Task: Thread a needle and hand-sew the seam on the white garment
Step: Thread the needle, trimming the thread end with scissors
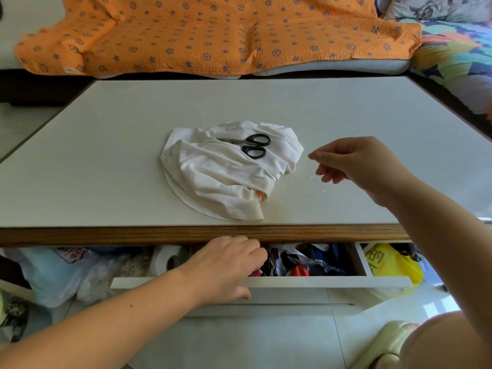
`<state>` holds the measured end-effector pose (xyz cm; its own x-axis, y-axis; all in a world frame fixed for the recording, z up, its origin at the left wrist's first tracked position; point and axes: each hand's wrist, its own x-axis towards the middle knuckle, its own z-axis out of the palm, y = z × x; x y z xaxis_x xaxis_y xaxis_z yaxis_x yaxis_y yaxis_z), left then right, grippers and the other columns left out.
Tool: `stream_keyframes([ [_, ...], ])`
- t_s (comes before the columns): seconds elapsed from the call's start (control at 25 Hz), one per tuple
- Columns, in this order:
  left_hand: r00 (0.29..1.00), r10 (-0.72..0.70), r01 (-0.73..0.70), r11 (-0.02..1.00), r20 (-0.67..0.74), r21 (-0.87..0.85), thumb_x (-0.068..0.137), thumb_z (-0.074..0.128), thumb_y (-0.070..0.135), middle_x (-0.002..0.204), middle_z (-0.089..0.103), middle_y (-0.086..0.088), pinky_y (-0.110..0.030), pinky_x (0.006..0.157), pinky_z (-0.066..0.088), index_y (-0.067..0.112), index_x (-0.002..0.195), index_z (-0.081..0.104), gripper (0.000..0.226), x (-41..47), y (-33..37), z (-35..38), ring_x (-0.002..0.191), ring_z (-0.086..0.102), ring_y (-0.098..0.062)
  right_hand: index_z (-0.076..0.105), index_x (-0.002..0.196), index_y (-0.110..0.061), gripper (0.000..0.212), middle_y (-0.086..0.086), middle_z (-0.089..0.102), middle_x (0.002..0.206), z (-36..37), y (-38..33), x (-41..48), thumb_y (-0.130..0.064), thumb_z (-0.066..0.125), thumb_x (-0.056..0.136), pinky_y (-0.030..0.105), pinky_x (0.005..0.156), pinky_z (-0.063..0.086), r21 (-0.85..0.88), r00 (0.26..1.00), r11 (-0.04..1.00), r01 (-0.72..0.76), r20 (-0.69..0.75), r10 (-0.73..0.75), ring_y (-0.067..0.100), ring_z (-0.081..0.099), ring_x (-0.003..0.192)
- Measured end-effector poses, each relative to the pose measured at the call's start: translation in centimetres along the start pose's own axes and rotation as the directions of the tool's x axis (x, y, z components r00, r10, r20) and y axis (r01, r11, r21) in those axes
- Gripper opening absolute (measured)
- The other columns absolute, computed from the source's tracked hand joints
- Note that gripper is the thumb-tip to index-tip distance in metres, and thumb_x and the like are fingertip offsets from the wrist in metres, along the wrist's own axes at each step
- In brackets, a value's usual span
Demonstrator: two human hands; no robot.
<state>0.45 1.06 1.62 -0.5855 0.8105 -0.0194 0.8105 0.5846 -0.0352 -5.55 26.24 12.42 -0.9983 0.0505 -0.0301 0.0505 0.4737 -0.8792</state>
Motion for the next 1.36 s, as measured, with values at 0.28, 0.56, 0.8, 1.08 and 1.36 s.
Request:
stream_keyframes([
  [0.28,0.981,-0.080,0.103,0.986,-0.175,0.129,0.044,0.087,0.062,0.084,0.047,0.004,-0.027,0.063,0.043,0.021,0.087,0.042,0.074,0.7,-1.6,0.9,0.072,0.047,-0.015,0.076,0.088,-0.012,0.011,-0.001,0.072,0.068,0.5,0.4,-0.1,-0.020,0.069,0.089,0.021,0.060,0.052,0.004,1.000,1.000,-0.006,0.012,0.006,0.010,0.064,0.060],
  [0.56,0.966,-0.146,0.182,0.969,-0.214,0.164,0.049,0.091,0.049,0.090,0.054,-0.001,-0.032,0.067,0.051,0.017,0.097,0.043,0.075,2.1,-1.9,1.2,0.078,0.054,-0.020,0.076,0.087,-0.017,0.010,-0.003,0.072,0.066,-0.8,0.6,-0.8,-0.019,0.067,0.090,0.018,0.057,0.052,0.015,1.000,1.000,0.005,-0.031,-0.004,0.006,0.063,0.057],
  [0.8,0.961,-0.260,0.255,0.965,-0.097,-0.058,0.075,0.075,0.054,0.096,0.049,0.008,-0.024,0.071,0.038,0.023,0.097,0.055,0.043,3.4,-0.9,-1.8,0.089,0.053,-0.014,0.075,0.087,-0.015,0.010,-0.003,0.071,0.066,-1.7,0.6,-2.0,-0.018,0.067,0.091,0.014,0.054,0.051,0.005,0.999,1.000,0.031,-0.019,-0.031,0.003,0.062,0.055],
  [1.08,0.875,-0.474,0.412,0.838,-0.102,-0.357,0.098,0.052,0.030,0.130,0.056,0.002,-0.033,0.093,0.043,0.023,0.132,0.058,0.035,12.1,1.1,-4.0,0.119,0.052,-0.018,0.076,0.092,-0.015,0.011,-0.001,0.073,0.075,-2.3,0.8,-1.3,-0.019,0.065,0.091,0.008,0.053,0.049,-0.007,0.994,1.000,0.026,-0.109,-0.026,-0.004,0.061,0.053],
  [1.36,0.896,-0.444,0.425,0.871,-0.024,-0.247,0.094,0.047,0.006,0.110,0.065,-0.008,-0.038,0.089,0.051,0.013,0.130,0.055,0.038,18.0,0.2,-4.7,0.102,0.061,-0.028,0.076,0.088,-0.016,0.010,-0.002,0.073,0.074,-3.7,2.4,-0.6,-0.019,0.067,0.091,0.007,0.052,0.048,-0.018,0.989,0.999,-0.041,-0.139,0.038,-0.004,0.061,0.052],
])
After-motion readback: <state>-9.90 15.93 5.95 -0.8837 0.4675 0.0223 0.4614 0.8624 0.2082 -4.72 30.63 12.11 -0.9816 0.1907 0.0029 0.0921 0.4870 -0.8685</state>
